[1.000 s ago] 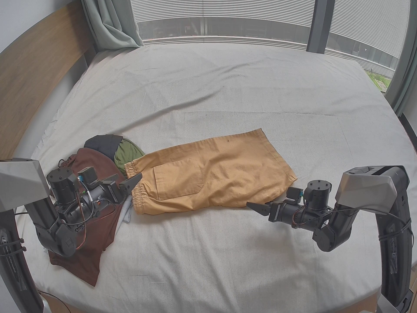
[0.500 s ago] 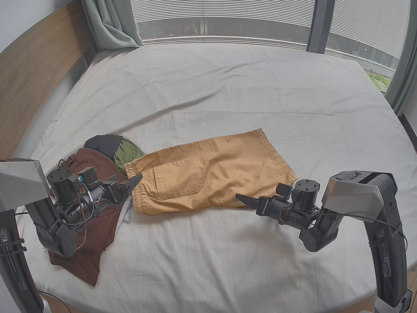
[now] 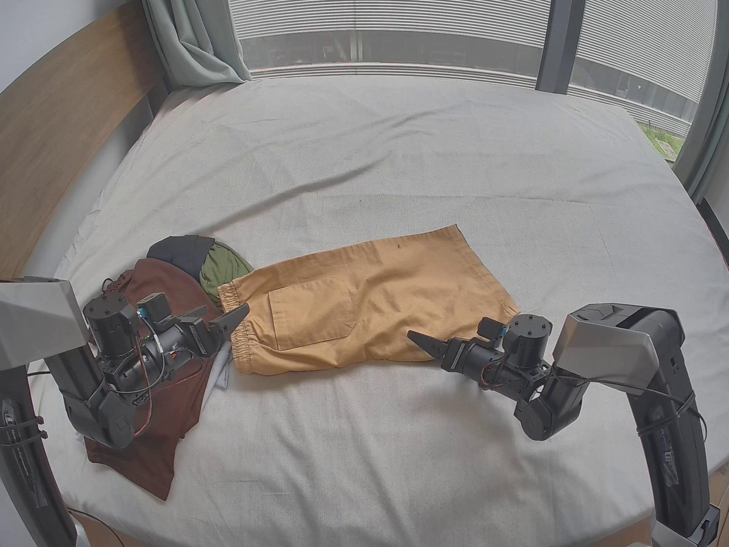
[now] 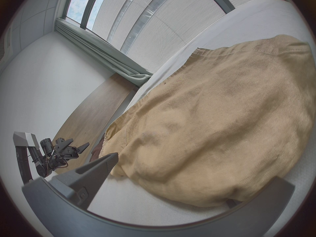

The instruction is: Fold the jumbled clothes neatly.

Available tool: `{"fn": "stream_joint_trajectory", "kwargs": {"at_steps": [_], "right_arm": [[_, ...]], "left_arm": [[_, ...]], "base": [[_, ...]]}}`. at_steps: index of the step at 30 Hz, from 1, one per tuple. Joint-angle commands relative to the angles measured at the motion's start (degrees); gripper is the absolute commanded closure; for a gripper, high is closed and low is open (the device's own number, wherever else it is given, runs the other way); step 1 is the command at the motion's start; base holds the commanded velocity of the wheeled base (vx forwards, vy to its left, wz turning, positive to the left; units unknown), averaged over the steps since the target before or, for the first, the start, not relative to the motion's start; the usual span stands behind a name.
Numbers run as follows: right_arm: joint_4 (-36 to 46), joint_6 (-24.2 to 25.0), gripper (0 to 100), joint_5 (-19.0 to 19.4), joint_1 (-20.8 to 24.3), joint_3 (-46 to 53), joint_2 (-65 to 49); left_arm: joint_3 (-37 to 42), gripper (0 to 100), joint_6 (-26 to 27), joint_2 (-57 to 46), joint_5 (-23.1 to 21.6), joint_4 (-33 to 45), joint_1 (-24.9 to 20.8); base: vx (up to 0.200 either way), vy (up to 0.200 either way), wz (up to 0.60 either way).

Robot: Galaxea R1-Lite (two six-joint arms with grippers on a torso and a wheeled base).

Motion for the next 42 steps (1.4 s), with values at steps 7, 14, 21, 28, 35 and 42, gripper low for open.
{"fn": "stream_joint_trajectory", "kwargs": {"at_steps": [7,14,21,28,35,42], "right_arm": [[0.3,0.0,100,-0.1,0.0,0.0,0.6],[-0.8,0.1,100,-0.2,-0.1,0.5,0.6],[-2.6,0.0,100,-0.2,-0.7,4.9,-1.6],[-5.1,0.0,100,-0.1,-1.1,10.9,-4.3],[-5.5,-0.3,100,-0.2,-1.1,16.1,-6.3],[-5.4,-0.7,100,-0.2,-1.1,23.5,-9.9]], "left_arm": [[0.0,0,-0.1,0.2,0.0,0.0,0.0],[0.1,0,-0.1,0.1,0.0,0.0,0.0],[0.1,0,-0.3,0.2,0.0,0.0,0.0],[0.2,0,-0.3,0.2,0.0,0.0,-0.1],[0.1,0,-0.3,0.9,-0.1,0.0,0.0],[0.1,0,-0.4,1.0,-0.1,0.0,-0.1]], "base": [[0.000,0.000,0.00],[0.000,0.000,0.00],[0.000,0.000,0.00],[0.000,0.000,0.00],[0.000,0.000,0.00],[0.000,0.000,0.00]]}}
